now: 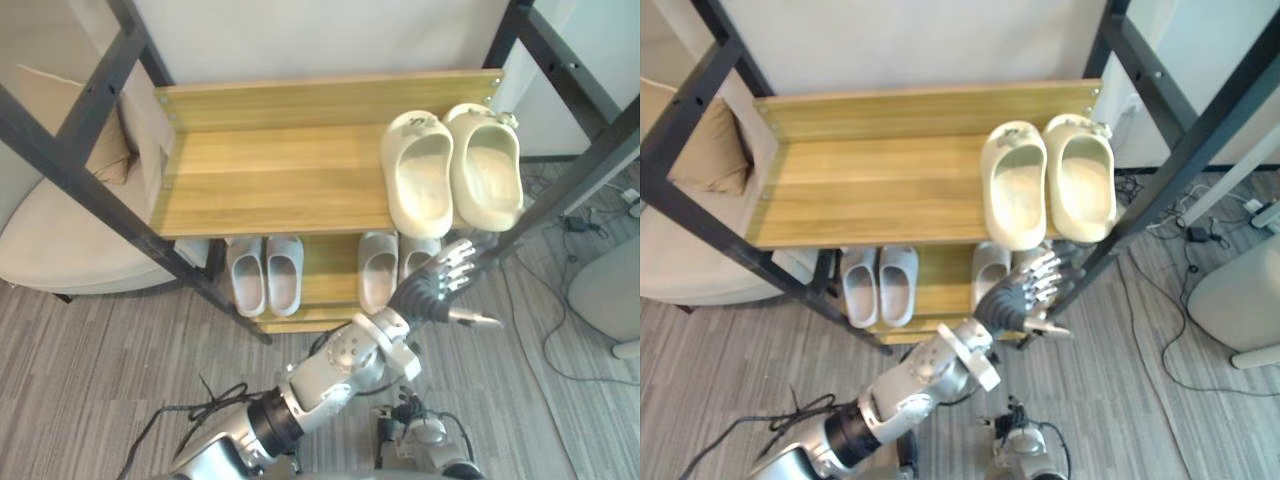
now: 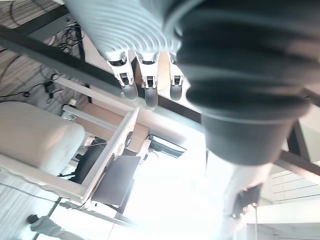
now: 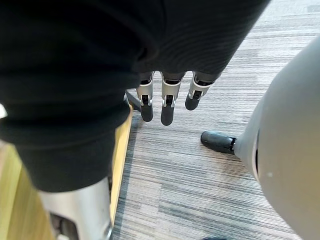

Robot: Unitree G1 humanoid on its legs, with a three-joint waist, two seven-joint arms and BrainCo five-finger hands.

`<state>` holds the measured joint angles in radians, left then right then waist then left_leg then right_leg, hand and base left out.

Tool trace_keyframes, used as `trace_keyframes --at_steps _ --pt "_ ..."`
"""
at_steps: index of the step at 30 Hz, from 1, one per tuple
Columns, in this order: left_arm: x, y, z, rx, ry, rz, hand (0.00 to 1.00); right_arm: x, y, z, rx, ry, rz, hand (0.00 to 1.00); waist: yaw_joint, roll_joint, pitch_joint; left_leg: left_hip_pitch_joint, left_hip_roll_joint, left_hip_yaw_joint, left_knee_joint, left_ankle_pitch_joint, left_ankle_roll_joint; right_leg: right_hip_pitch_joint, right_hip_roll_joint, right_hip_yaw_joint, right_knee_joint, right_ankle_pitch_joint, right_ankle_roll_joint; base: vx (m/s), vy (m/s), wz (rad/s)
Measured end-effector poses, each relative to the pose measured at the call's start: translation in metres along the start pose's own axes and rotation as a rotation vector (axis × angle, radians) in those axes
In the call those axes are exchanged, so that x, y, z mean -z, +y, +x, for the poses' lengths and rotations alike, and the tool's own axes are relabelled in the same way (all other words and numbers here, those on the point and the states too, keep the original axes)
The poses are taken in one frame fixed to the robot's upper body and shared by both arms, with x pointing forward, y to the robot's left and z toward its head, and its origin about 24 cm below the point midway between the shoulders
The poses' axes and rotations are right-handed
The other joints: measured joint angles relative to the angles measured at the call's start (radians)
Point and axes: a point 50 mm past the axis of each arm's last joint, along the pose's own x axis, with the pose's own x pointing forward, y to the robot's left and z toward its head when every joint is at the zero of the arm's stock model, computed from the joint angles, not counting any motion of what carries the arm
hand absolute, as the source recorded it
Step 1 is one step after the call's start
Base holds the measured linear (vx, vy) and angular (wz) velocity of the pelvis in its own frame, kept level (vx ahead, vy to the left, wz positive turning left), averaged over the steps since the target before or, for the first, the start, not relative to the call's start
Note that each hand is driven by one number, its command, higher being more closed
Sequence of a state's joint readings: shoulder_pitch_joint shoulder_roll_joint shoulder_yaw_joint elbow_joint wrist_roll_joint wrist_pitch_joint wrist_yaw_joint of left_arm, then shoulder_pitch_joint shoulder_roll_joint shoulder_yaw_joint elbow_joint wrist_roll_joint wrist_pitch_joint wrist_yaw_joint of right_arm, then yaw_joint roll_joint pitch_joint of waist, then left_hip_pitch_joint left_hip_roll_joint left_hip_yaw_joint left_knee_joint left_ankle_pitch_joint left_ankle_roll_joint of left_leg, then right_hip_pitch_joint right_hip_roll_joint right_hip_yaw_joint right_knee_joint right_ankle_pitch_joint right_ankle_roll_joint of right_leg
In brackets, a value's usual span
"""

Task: Organize the slippers on the shoe rack

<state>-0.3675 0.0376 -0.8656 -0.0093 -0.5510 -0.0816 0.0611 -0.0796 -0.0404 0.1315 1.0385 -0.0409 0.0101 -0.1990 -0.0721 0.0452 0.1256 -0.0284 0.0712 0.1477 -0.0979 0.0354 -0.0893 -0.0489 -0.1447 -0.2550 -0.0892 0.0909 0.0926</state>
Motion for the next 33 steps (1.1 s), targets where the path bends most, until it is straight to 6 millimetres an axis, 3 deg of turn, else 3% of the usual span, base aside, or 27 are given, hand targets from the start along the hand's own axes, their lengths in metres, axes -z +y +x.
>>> trace_keyframes --at_steps 7,10,14,17,27,33 --pt "0.004 0.004 -0.002 -0.019 0.014 0.022 0.0 0.003 0.002 -0.001 -0.004 0.005 -0.018 0.0 0.0 0.02 -0.013 0.005 0.002 -0.009 -0.003 0.004 0.001 0.008 0.0 -0.008 0.0 -0.004 -0.001 -0.03 -0.008 0.03" --pt "-0.019 0.011 0.0 -0.067 -0.081 0.034 0.0 0.004 0.001 -0.001 0.001 0.006 -0.017 0.0 0.0 0.023 -0.016 0.0 0.005 -0.013 -0.003 0.004 0.001 0.006 0.0 -0.009 0.0 -0.006 0.0 -0.01 -0.008 0.03" --pt "-0.064 0.018 0.005 -0.121 -0.287 0.06 0.0 0.007 0.0 -0.002 0.007 0.018 -0.005 0.0 0.012 0.031 -0.024 -0.002 0.005 -0.022 -0.003 0.009 0.001 0.01 -0.001 -0.013 0.0 -0.006 0.001 0.02 -0.003 0.07" --pt "-0.081 0.022 0.005 -0.154 -0.369 0.056 0.0 0.008 -0.001 -0.002 0.012 0.024 0.006 0.0 0.016 0.033 -0.026 -0.002 0.004 -0.022 -0.003 0.009 0.001 0.013 -0.002 -0.018 0.0 -0.006 0.002 0.03 -0.002 0.04" --pt "-0.102 0.055 -0.006 -0.365 -0.465 0.089 0.0 0.014 0.0 -0.004 0.013 0.037 0.016 0.0 0.036 0.033 -0.042 0.001 0.005 -0.022 0.006 0.009 0.001 0.023 -0.004 -0.017 0.0 -0.006 0.002 -0.02 -0.002 0.01" --pt "-0.092 0.072 -0.012 -0.467 -0.428 0.09 0.0 0.019 -0.001 -0.006 0.023 0.039 0.057 0.0 0.044 0.032 -0.061 0.007 0.006 -0.019 0.002 0.009 0.001 0.025 -0.003 -0.015 0.0 -0.006 0.001 0.0 0.0 0.0"
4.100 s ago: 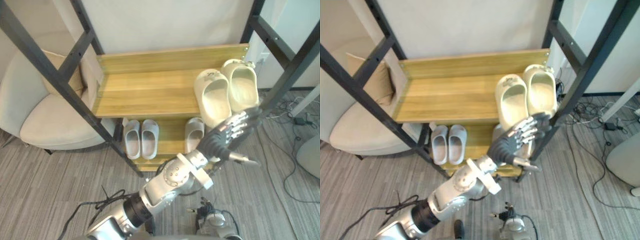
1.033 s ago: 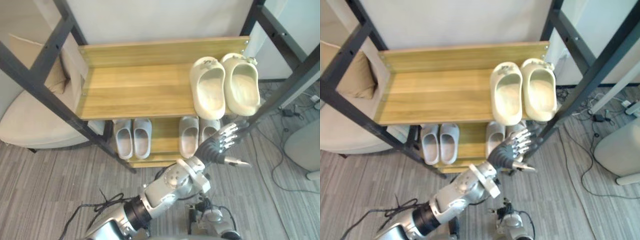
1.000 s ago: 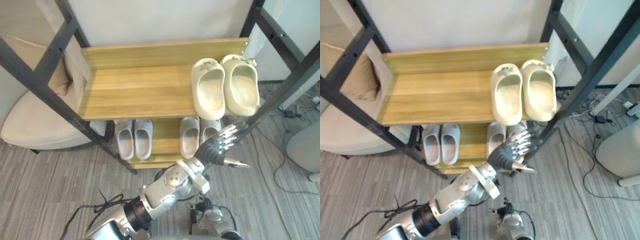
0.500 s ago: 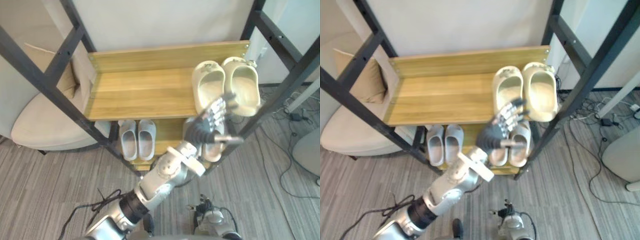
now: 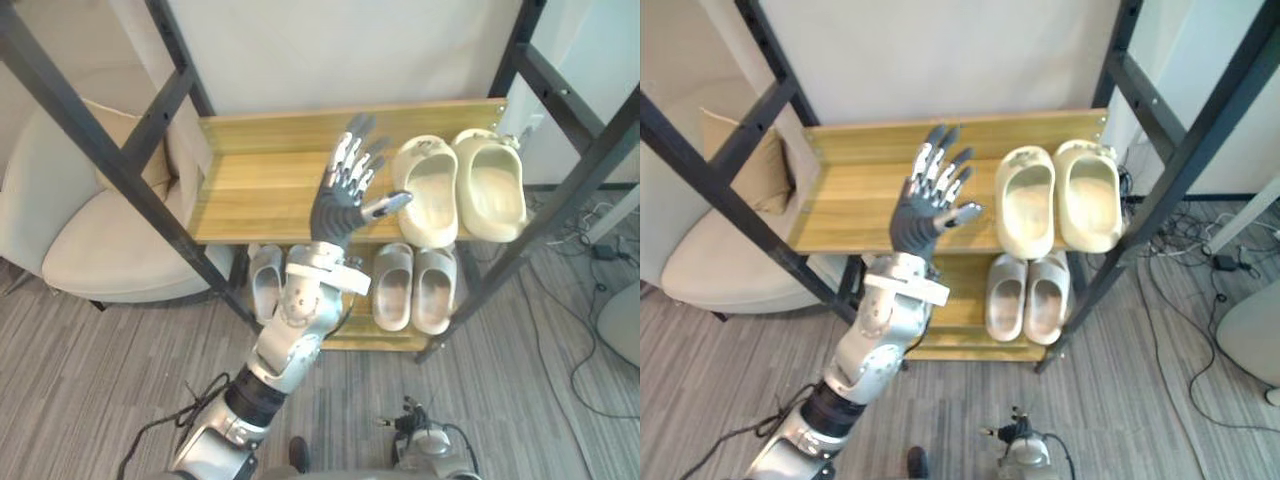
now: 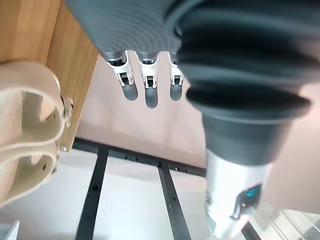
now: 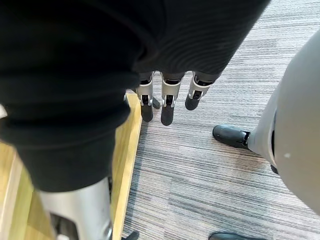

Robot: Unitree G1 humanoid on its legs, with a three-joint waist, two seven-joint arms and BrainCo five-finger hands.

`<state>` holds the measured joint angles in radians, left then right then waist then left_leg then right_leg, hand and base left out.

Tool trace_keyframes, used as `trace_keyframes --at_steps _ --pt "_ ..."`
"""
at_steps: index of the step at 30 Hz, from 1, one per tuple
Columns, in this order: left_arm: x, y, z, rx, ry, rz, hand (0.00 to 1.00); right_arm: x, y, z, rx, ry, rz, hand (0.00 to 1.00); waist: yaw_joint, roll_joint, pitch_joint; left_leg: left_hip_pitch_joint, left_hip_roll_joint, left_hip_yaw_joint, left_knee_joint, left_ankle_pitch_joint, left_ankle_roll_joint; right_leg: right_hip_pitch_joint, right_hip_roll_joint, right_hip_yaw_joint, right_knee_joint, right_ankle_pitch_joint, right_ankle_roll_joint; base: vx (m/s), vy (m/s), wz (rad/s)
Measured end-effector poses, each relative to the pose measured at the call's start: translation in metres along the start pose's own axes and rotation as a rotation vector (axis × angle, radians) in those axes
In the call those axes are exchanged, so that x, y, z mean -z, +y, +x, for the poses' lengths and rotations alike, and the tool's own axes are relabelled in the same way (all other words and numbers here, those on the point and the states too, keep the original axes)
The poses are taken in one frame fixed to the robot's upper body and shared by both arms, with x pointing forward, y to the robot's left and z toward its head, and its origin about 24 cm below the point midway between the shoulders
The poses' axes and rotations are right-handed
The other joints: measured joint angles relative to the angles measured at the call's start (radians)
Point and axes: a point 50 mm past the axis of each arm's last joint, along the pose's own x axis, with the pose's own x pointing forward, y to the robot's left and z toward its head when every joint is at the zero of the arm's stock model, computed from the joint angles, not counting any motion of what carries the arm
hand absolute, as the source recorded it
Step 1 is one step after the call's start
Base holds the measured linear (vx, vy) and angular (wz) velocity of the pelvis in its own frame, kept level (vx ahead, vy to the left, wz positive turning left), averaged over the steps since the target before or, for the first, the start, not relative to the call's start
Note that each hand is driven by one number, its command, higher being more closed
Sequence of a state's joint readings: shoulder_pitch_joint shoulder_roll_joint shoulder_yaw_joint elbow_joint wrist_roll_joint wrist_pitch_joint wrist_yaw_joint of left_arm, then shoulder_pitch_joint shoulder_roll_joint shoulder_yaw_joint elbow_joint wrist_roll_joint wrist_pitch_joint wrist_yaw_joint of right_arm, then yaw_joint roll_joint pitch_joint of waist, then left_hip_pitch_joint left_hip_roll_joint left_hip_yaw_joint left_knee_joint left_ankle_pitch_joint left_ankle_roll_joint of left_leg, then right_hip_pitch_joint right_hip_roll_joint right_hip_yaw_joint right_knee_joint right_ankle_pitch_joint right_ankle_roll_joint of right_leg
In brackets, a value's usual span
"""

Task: Organize the slippers on the shoe rack

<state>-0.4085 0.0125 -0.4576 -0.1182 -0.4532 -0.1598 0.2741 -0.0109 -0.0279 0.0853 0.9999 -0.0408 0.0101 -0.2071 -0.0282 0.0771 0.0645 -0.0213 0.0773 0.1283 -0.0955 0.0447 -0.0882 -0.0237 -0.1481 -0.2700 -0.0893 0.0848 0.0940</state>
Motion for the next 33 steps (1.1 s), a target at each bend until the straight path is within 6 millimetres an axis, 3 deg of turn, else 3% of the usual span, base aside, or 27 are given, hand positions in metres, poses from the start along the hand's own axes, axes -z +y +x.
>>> trace_keyframes --at_steps 10,15,20,33 --pt "0.038 0.019 -0.015 -0.064 0.175 0.057 0.0 -0.001 0.008 -0.001 -0.017 0.008 0.017 0.0 0.004 -0.007 0.002 0.012 0.002 0.005 -0.006 0.0 -0.001 0.007 0.008 -0.008 -0.005 0.0 0.0 0.0 -0.001 -0.01" --pt "0.057 0.028 -0.025 -0.075 0.274 0.102 0.0 -0.004 0.01 -0.001 -0.021 0.005 0.018 0.0 0.003 -0.029 0.005 0.012 0.003 0.006 -0.007 -0.001 -0.001 0.007 0.009 -0.014 -0.008 0.0 0.0 0.0 0.0 0.0" --pt "0.063 0.031 -0.028 -0.079 0.298 0.132 0.0 -0.004 0.01 -0.001 -0.019 0.005 0.018 0.0 0.0 -0.053 0.01 0.012 0.003 0.013 -0.007 -0.003 -0.003 0.004 0.009 -0.011 -0.008 0.0 -0.001 0.0 0.0 -0.02" --pt "0.074 0.018 -0.025 0.024 0.335 0.195 0.0 -0.009 0.01 0.0 -0.015 -0.006 0.019 0.0 -0.028 -0.065 0.018 0.008 0.002 0.023 -0.007 -0.004 -0.004 -0.009 0.009 0.003 -0.008 0.001 -0.001 0.01 -0.001 -0.03"
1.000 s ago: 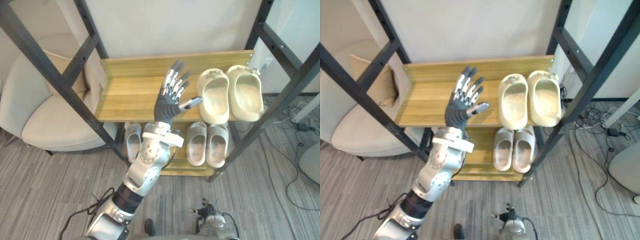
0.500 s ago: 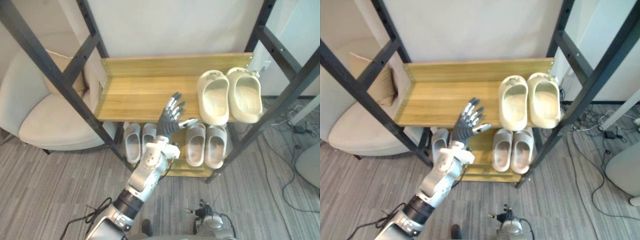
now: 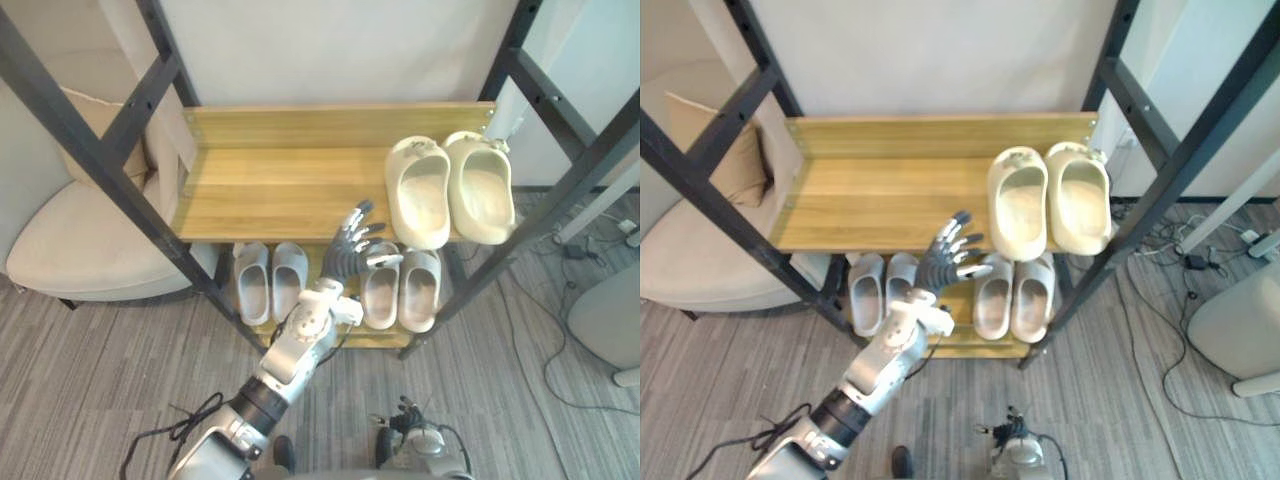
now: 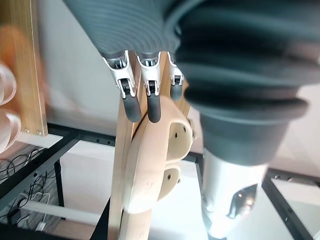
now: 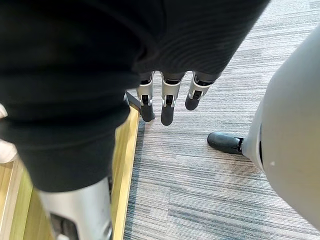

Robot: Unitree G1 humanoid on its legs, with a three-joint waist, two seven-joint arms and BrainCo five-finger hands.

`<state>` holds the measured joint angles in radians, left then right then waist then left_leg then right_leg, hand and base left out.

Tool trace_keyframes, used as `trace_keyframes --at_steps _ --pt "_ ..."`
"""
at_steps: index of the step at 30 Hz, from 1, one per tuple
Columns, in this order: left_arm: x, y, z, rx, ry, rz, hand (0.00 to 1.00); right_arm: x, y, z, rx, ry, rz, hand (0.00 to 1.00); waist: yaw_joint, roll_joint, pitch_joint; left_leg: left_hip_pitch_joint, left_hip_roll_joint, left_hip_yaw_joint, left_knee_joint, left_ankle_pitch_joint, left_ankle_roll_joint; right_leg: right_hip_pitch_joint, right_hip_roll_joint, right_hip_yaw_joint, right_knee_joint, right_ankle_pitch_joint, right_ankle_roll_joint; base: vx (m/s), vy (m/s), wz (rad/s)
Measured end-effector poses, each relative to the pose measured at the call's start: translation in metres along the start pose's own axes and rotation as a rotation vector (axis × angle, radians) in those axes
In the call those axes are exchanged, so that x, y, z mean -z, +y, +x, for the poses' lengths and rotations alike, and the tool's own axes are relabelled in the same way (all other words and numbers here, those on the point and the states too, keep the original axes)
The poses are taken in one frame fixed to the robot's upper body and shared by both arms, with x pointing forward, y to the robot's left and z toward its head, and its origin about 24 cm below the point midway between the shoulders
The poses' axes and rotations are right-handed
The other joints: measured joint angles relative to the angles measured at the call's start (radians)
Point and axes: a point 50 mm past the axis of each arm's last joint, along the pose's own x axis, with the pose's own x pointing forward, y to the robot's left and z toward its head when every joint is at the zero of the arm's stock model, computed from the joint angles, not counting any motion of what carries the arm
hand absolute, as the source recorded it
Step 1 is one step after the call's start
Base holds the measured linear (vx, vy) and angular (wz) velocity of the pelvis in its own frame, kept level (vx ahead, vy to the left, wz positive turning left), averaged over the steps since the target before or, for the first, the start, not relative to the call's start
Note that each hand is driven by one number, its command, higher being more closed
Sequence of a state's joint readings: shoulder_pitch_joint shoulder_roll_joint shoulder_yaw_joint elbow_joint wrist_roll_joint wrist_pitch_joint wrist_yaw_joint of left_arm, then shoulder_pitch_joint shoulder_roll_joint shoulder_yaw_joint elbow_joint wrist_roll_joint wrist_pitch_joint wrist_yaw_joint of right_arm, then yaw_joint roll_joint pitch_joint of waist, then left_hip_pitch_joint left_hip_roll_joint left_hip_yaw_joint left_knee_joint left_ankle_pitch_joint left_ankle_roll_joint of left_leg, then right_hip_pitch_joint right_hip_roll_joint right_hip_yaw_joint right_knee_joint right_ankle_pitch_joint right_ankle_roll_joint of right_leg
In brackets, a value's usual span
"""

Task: Organize the slippers on the shoe rack

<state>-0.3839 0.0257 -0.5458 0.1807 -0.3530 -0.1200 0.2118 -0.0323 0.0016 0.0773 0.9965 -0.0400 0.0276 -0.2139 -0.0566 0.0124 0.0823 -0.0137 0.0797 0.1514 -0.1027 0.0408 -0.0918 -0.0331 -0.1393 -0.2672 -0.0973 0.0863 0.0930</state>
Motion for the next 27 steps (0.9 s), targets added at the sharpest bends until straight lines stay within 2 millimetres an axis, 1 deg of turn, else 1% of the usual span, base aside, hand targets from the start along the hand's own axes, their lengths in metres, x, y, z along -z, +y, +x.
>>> trace_keyframes --at_steps 4,7,19,25,27 --pt "0.0002 -0.0038 0.0026 0.02 0.002 0.02 0.0 -0.001 -0.0022 0.0007 0.009 0.001 0.015 0.0 -0.005 -0.007 0.004 0.001 0.0 0.002 0.0 0.0 0.0 0.0 0.0 0.002 0.0 0.0 -0.001 0.0 0.0 -0.01" --pt "-0.0006 -0.0047 0.0057 0.027 0.001 0.032 0.0 -0.0009 -0.004 0.001 0.018 0.003 0.03 0.0 -0.007 -0.007 0.005 0.001 0.0 0.005 0.0 0.0 0.0 -0.002 0.0 0.004 0.0 0.001 -0.001 0.0 0.0 0.0" --pt "-0.0005 -0.005 0.0057 0.028 0.002 0.033 0.0 -0.0007 -0.0078 0.0016 0.034 0.009 0.056 0.0 -0.011 -0.008 0.006 0.002 0.001 0.006 0.0 -0.001 -0.001 -0.001 0.0 0.004 0.0 0.001 -0.001 0.0 0.0 0.0" --pt "0.0001 -0.0038 0.0061 0.024 0.002 0.035 0.0 -0.0006 -0.0085 0.0018 0.037 0.01 0.062 0.0 -0.011 -0.008 0.006 0.005 0.001 0.011 0.0 -0.002 -0.002 0.001 0.0 0.006 0.0 0.001 -0.001 0.0 0.0 -0.01" --pt "0.0006 0.0001 0.0063 0.012 0.004 0.039 0.0 -0.0005 -0.0086 0.0017 0.038 0.01 0.063 0.0 -0.01 -0.009 0.008 0.015 0.002 0.021 0.0 -0.005 -0.002 0.007 0.001 0.012 0.0 0.001 -0.001 0.0 0.0 -0.08"
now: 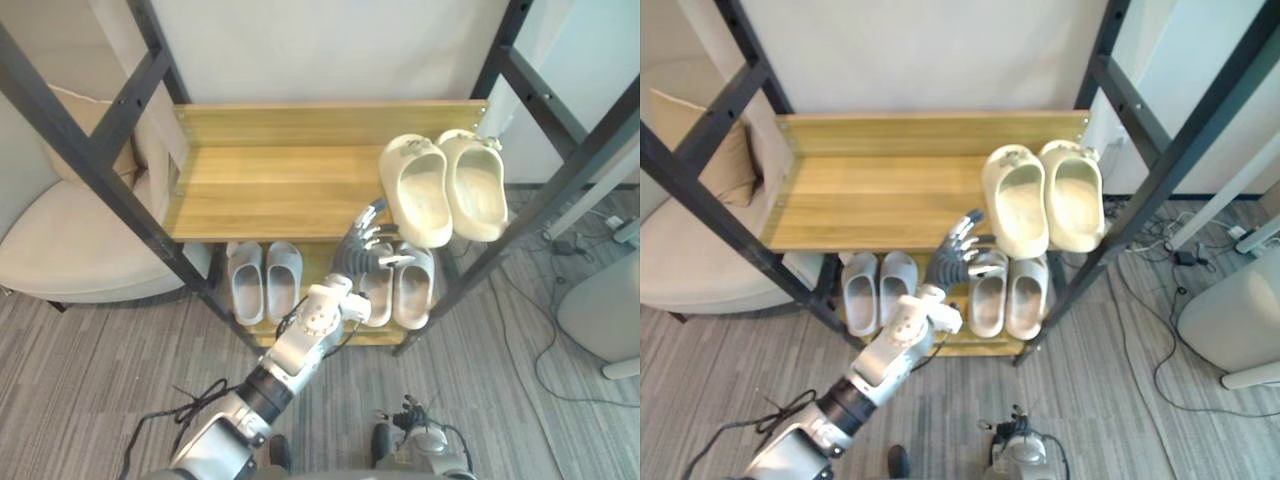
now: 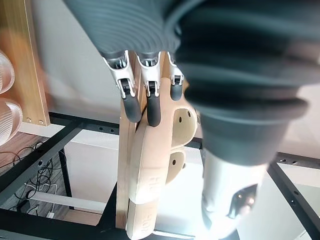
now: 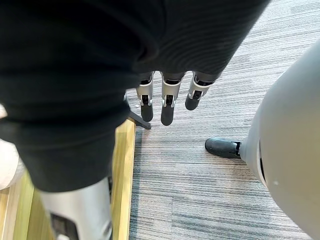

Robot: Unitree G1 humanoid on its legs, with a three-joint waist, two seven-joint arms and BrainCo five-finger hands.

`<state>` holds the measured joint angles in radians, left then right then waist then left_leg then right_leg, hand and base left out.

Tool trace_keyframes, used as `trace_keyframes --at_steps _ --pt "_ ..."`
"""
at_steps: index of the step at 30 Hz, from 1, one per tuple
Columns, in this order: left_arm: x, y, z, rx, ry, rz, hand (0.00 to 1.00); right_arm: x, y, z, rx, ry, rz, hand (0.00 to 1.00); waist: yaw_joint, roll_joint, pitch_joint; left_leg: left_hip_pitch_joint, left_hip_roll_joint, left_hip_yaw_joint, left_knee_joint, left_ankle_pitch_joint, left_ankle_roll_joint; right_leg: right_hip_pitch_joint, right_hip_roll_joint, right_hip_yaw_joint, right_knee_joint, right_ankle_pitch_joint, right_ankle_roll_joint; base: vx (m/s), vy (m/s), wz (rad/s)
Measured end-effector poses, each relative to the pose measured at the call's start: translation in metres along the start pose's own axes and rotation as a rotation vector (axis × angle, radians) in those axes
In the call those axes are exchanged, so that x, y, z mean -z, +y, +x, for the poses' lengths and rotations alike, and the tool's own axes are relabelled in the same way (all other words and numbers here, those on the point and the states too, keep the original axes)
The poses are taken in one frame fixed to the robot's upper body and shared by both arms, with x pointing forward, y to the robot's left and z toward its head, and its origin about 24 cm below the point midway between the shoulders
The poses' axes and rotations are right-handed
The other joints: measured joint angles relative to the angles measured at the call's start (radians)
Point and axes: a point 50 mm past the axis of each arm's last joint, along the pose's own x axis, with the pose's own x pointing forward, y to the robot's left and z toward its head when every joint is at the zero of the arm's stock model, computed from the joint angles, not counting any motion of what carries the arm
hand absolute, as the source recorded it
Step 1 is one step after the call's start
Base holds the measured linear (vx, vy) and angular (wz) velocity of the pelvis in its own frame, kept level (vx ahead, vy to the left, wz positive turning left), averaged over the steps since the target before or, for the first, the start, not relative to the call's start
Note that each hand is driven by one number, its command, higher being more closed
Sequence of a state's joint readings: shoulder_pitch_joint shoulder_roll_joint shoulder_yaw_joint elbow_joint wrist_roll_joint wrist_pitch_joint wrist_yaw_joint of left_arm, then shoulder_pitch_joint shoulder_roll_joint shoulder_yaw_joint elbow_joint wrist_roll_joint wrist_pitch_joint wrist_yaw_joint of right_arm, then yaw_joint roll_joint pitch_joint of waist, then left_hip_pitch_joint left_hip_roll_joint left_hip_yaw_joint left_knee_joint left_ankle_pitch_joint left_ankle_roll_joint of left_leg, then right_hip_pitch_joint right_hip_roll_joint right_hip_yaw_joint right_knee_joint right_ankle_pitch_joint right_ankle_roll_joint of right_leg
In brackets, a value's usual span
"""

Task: Organize the slippers on the shoe rack

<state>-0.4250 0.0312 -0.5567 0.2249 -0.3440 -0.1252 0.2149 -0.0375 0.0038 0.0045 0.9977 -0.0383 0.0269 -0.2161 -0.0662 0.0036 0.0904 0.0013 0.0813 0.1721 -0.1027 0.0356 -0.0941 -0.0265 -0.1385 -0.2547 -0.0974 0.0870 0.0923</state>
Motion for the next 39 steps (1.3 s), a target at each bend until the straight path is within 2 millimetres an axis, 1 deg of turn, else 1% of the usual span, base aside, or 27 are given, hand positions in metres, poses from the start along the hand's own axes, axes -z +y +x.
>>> trace_keyframes --at_steps 9,13,15,16,18,19,21,22,24,25,26,27,28,29,30,33,35,36,38,39 --pt "-0.002 0.012 0.0 -0.049 -0.004 -0.019 0.0 -0.001 0.001 0.0 -0.002 -0.003 0.0 0.0 -0.001 -0.002 0.003 0.002 0.001 -0.003 0.0 -0.001 0.0 0.004 0.0 -0.006 0.0 0.0 0.0 0.0 -0.001 0.0" --pt "-0.009 0.022 -0.005 -0.093 -0.035 -0.049 0.0 -0.002 0.006 -0.001 -0.014 -0.003 0.006 0.0 0.0 -0.004 0.009 0.01 0.001 -0.02 0.0 0.0 0.0 0.022 0.0 -0.021 0.0 -0.003 0.003 0.0 -0.005 0.11" --pt "-0.015 0.027 -0.009 -0.11 -0.061 -0.083 0.0 0.0 0.008 -0.002 -0.021 0.0 0.006 0.0 0.009 -0.006 0.013 0.013 0.004 -0.032 0.0 0.001 0.001 0.031 -0.003 -0.033 0.001 -0.005 0.003 -0.01 -0.008 0.13" --pt "-0.017 0.026 -0.009 -0.108 -0.069 -0.089 0.0 0.0 0.008 -0.002 -0.021 0.002 0.006 0.0 0.01 -0.006 0.013 0.011 0.004 -0.033 0.0 0.001 0.001 0.031 -0.004 -0.035 0.002 -0.005 0.003 -0.02 -0.012 0.22" --pt "-0.032 0.02 -0.012 -0.076 -0.133 -0.125 0.0 0.003 0.01 -0.003 -0.029 0.01 0.004 0.0 0.027 -0.007 0.013 -0.004 0.0 -0.051 0.0 0.004 0.005 0.029 -0.009 -0.052 0.007 -0.005 0.003 -0.01 -0.002 0.23" --pt "-0.033 0.019 -0.013 -0.074 -0.138 -0.129 0.0 0.004 0.011 -0.003 -0.03 0.011 0.005 0.0 0.03 -0.007 0.013 -0.003 -0.001 -0.051 0.0 0.004 0.006 0.03 -0.01 -0.053 0.007 -0.006 0.003 0.0 0.016 0.11" --pt "-0.04 0.011 -0.018 -0.038 -0.168 -0.166 0.0 0.006 0.012 -0.004 -0.038 0.018 0.002 0.0 0.046 -0.004 0.011 -0.005 -0.008 -0.059 0.001 0.008 0.01 0.034 -0.018 -0.06 0.008 -0.007 0.006 0.0 0.019 0.1" --pt "-0.041 0.009 -0.019 -0.026 -0.17 -0.169 0.0 0.006 0.012 -0.004 -0.041 0.017 -0.001 0.0 0.048 -0.004 0.011 -0.006 -0.01 -0.064 0.001 0.009 0.011 0.034 -0.019 -0.062 0.008 -0.007 0.006 0.0 0.007 0.2" --pt "-0.04 -0.002 -0.025 0.039 -0.163 -0.212 0.0 0.008 0.015 -0.005 -0.056 0.02 -0.021 0.0 0.052 -0.004 0.009 -0.004 -0.014 -0.083 0.001 0.01 0.012 0.049 -0.022 -0.072 0.008 -0.012 0.012 0.0 0.006 0.22" --pt "-0.04 -0.003 -0.025 0.045 -0.162 -0.218 0.0 0.008 0.015 -0.005 -0.057 0.02 -0.022 0.0 0.053 -0.004 0.008 -0.004 -0.015 -0.083 0.001 0.01 0.012 0.05 -0.022 -0.073 0.008 -0.012 0.012 0.0 0.009 0.17" --pt "-0.038 -0.009 -0.029 0.072 -0.156 -0.235 0.0 0.009 0.016 -0.005 -0.062 0.024 -0.025 0.0 0.061 0.0 0.004 -0.006 -0.017 -0.092 0.001 0.011 0.013 0.051 -0.024 -0.079 0.008 -0.013 0.014 0.0 0.006 0.2" --pt "-0.037 -0.012 -0.033 0.091 -0.149 -0.259 0.0 0.011 0.017 -0.005 -0.067 0.031 -0.034 0.0 0.063 0.008 -0.002 -0.014 -0.021 -0.102 0.001 0.013 0.015 0.052 -0.027 -0.093 0.008 -0.015 0.015 0.0 0.009 0.22" --pt "-0.037 -0.013 -0.033 0.096 -0.147 -0.264 0.0 0.012 0.017 -0.005 -0.067 0.032 -0.035 0.0 0.064 0.009 -0.003 -0.016 -0.022 -0.104 0.002 0.014 0.016 0.051 -0.028 -0.096 0.008 -0.015 0.015 0.0 0.012 0.22" --pt "-0.033 -0.016 -0.037 0.115 -0.132 -0.285 0.0 0.013 0.017 -0.005 -0.07 0.04 -0.046 0.0 0.07 0.013 -0.006 -0.019 -0.025 -0.112 0.006 0.014 0.016 0.055 -0.03 -0.102 0.008 -0.015 0.016 0.0 0.01 0.2" --pt "-0.028 -0.017 -0.041 0.123 -0.111 -0.29 0.0 0.01 0.017 -0.004 -0.072 0.035 -0.052 0.0 0.07 0.015 -0.008 -0.015 -0.028 -0.124 0.008 0.014 0.016 0.065 -0.031 -0.118 0.008 -0.018 0.017 0.0 0.006 0.22" --pt "-0.016 -0.015 -0.05 0.112 -0.063 -0.308 0.0 0.011 0.019 -0.005 -0.081 0.032 -0.069 0.0 0.073 0.017 -0.017 -0.014 -0.032 -0.13 0.008 0.014 0.017 0.069 -0.03 -0.124 0.008 -0.019 0.016 0.0 0.004 0.1" --pt "0.006 -0.012 -0.063 0.082 0.03 -0.322 0.0 0.011 0.022 -0.005 -0.09 0.03 -0.084 0.0 0.074 0.018 -0.018 -0.002 -0.034 -0.146 0.003 0.02 0.018 0.087 -0.031 -0.14 0.008 -0.021 0.013 -0.02 0.004 0.13" --pt "0.009 -0.011 -0.064 0.077 0.046 -0.323 0.0 0.011 0.022 -0.005 -0.091 0.031 -0.086 0.0 0.074 0.018 -0.018 0.001 -0.035 -0.148 0.001 0.02 0.017 0.091 -0.031 -0.144 0.008 -0.023 0.013 -0.03 -0.005 0.2" --pt "0.04 -0.004 -0.084 0.031 0.183 -0.315 0.0 0.013 0.023 -0.006 -0.1 0.028 -0.111 0.0 0.073 0.018 -0.024 0.005 -0.034 -0.154 0.001 0.021 0.017 0.1 -0.03 -0.152 0.008 -0.026 0.014 -0.03 -0.003 0.12" --pt "0.046 -0.002 -0.088 0.023 0.209 -0.308 0.0 0.013 0.024 -0.006 -0.101 0.027 -0.115 0.0 0.074 0.019 -0.025 0.005 -0.034 -0.155 0.001 0.021 0.017 0.1 -0.029 -0.152 0.008 -0.026 0.014 -0.03 -0.004 0.01"
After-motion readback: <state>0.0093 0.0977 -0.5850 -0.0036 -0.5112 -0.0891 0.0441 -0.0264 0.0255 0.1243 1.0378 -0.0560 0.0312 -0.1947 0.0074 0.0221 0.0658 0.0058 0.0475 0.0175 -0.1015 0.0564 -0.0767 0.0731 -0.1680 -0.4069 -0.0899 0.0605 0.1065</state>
